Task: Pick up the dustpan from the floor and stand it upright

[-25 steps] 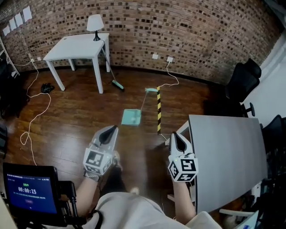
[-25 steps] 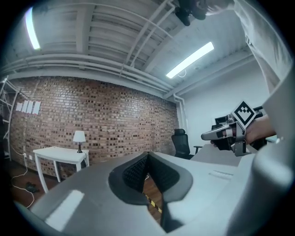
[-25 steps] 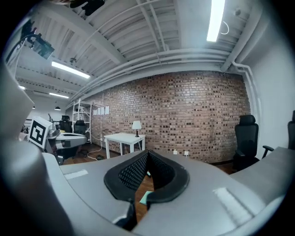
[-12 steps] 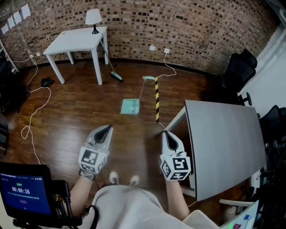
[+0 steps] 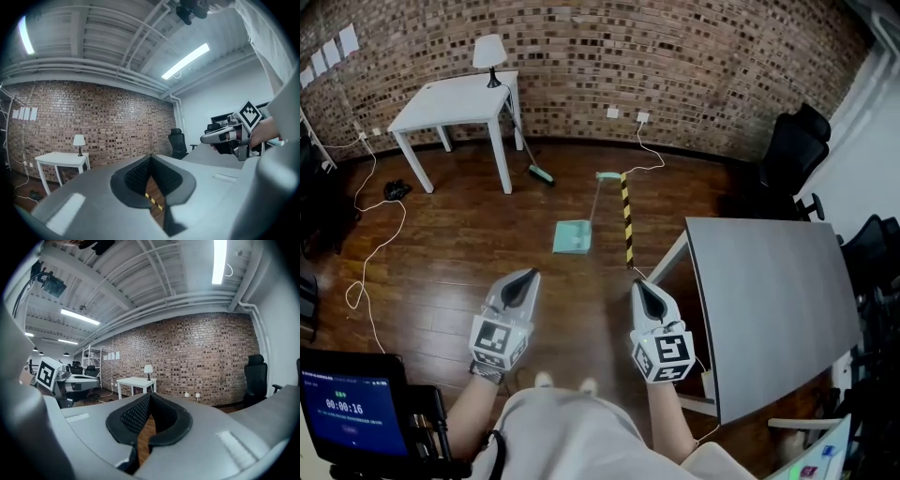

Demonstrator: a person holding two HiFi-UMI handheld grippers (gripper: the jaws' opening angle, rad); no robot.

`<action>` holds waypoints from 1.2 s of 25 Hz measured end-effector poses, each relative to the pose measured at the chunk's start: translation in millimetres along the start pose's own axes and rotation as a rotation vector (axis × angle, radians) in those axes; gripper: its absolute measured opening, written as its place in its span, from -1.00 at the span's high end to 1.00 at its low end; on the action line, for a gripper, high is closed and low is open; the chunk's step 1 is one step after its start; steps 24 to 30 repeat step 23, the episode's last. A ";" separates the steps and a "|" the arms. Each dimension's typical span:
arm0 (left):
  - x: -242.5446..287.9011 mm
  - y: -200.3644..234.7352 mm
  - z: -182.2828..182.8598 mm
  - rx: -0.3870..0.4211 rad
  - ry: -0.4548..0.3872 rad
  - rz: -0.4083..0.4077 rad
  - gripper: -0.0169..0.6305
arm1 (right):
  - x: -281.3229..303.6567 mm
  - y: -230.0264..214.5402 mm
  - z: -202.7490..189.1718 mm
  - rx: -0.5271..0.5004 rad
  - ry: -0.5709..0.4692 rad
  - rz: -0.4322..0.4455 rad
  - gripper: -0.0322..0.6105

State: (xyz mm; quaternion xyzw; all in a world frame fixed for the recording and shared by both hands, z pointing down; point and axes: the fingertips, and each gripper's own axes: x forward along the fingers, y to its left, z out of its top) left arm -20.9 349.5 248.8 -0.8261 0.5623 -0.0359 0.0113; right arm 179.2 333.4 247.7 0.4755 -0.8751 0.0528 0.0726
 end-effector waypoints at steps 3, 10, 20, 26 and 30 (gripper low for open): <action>2.5 1.0 -3.2 0.002 0.003 -0.005 0.94 | 7.4 4.4 0.5 -0.041 0.004 0.008 0.87; 1.1 -0.5 -8.7 -0.009 -0.003 -0.002 0.94 | 14.8 8.2 -4.6 -0.038 0.012 0.013 0.87; 2.9 8.9 -5.3 -0.004 -0.013 -0.011 0.94 | 24.3 9.3 -0.7 -0.033 0.014 -0.011 0.87; 1.9 14.1 -4.9 -0.002 -0.015 -0.007 0.94 | 26.2 10.6 -1.3 -0.032 0.019 -0.014 0.87; 1.9 14.1 -4.9 -0.002 -0.015 -0.007 0.94 | 26.2 10.6 -1.3 -0.032 0.019 -0.014 0.87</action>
